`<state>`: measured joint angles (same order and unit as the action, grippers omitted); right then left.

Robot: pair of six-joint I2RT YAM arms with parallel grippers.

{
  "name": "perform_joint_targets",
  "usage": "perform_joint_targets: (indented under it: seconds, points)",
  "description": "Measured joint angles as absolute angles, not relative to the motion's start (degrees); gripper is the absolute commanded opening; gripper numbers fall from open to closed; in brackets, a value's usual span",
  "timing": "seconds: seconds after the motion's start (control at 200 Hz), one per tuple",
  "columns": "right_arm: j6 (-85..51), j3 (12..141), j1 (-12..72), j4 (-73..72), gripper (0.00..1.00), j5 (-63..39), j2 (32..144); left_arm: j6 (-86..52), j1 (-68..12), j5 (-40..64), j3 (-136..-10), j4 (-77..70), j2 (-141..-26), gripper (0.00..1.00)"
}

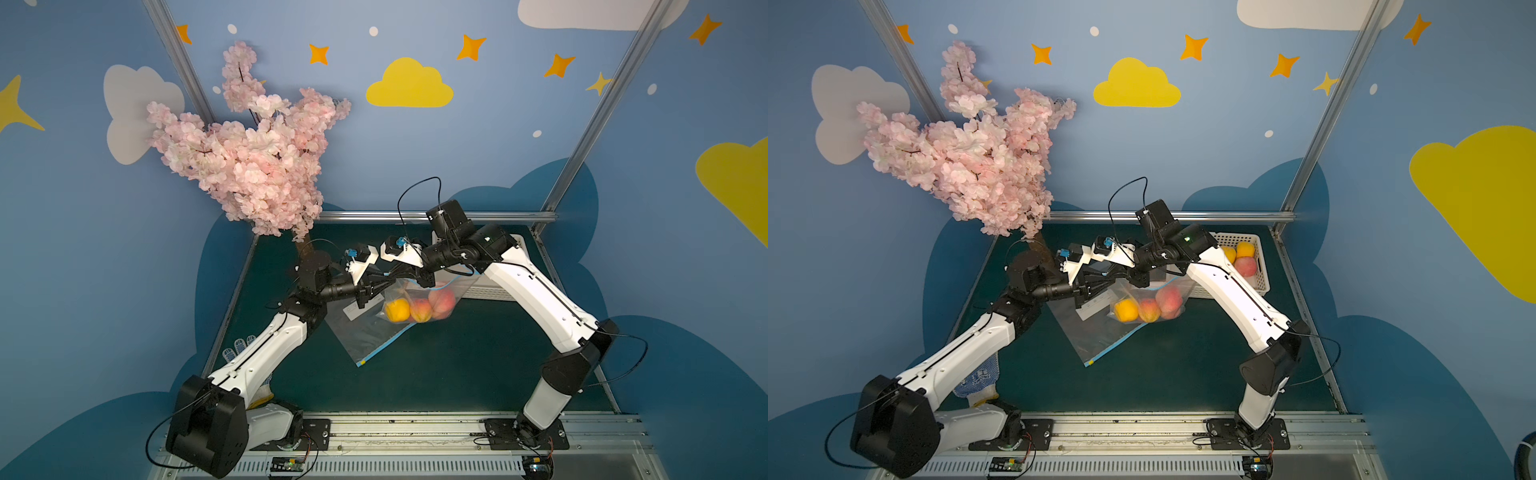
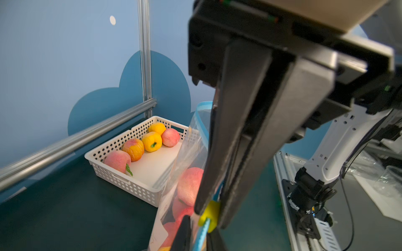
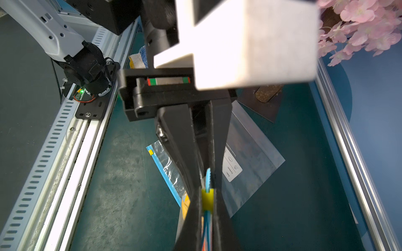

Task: Place the peach in a zip-top bag and seal the zipper
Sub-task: Zip the zipper on the zipper food storage bag.

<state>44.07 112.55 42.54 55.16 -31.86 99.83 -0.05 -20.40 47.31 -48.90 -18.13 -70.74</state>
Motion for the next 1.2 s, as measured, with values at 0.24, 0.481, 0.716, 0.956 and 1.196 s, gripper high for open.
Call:
perform_joint_targets:
  seconds: [0.24,0.481,0.716,0.956,1.196]
  points:
    - [44.23,112.55,42.59,55.24,0.00,-32.12,99.81,0.32,-20.34,47.37,-48.53,-17.91,-69.65,0.04]
    - [44.42,112.55,42.59,55.33,0.00,-31.66,99.83,1.74,-20.34,46.87,-48.51,-17.19,-69.63,0.03]
    - [46.96,110.85,42.41,55.13,0.00,-30.48,99.35,3.11,-20.25,45.76,-47.72,-15.33,-68.51,0.03]
    - [50.72,108.66,40.60,55.61,0.00,-26.89,97.36,3.44,-19.05,43.00,-46.41,-13.96,-66.87,0.03]
    - [52.75,108.66,37.91,57.14,0.00,-21.89,96.38,3.44,-18.37,35.81,-46.37,-13.45,-66.37,0.03]
